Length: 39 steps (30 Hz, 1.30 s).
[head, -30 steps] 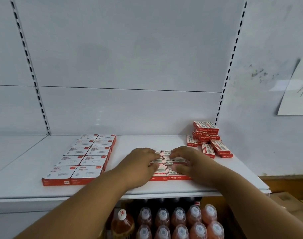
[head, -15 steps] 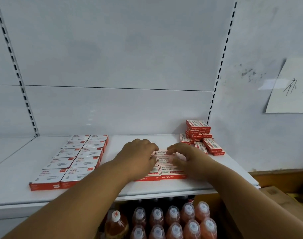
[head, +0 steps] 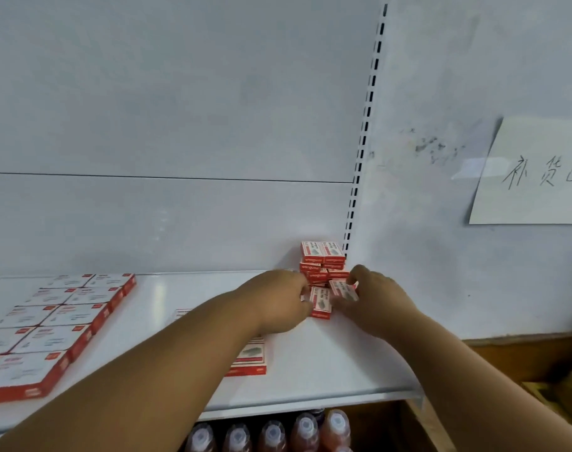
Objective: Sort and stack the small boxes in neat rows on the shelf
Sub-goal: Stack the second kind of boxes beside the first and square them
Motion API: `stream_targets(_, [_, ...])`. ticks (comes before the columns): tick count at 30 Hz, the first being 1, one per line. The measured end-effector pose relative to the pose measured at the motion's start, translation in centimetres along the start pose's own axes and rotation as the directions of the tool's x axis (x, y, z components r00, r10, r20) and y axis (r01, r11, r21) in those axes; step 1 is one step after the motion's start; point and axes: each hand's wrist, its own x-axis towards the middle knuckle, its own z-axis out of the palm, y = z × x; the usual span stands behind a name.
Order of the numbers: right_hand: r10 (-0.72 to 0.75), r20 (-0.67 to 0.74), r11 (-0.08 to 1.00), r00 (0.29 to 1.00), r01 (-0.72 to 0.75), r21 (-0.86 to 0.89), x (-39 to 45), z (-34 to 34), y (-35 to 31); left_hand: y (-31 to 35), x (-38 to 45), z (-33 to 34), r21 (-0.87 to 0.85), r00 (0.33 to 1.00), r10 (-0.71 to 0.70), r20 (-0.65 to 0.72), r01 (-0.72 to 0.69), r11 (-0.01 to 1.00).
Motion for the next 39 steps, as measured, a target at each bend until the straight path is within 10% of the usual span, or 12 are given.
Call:
stream_targets(8, [-0.106,0.165,0.947,0.981,0.049,0.318,1.3,-1.8,2.4,2.7,3.5,2.6,0.105,0.977,-0.215,0.006,0.214,0.971])
stream_targets(15, [-0.202,0.173,0.840,0.964,0.080,0.537,2.9,-1.7,3.2,2.7,1.9,1.2,-0.242,0.867,-0.422,-0.266,0.363,0.900])
stream_targets(19, [-0.230,0.113,0.622,0.967,0.057,0.781,3.6,-2.1,1.9,1.3,-0.2,0.1,-0.859,0.772,-0.578,-0.265,0.084,0.505])
stream_targets(22, [-0.331,0.113,0.527,0.937,0.084,0.846,3.2,-2.4,-0.4,0.8,-2.0,-1.2,-0.968,0.761,-0.603,-0.237,-0.130,0.216])
stream_targets(27, [-0.382,0.136,0.408,0.914,0.035,0.912,2.5,-1.7,-4.5,-2.1,-4.5,-2.4,-0.939,0.667,-0.686,-0.291,-0.063,0.337])
stream_targets(34, [-0.399,0.259,0.623,0.880,0.053,0.780,2.8,0.4,-7.8,-7.7,-6.1,-3.1,-0.943,0.725,-0.669,-0.165,0.084,0.323])
stream_targets(39, [-0.241,0.310,0.821,0.920,0.023,0.571,3.4,1.7,-10.4,-11.0,-4.9,-2.9,-0.650,0.779,-0.580,-0.238,0.316,0.691])
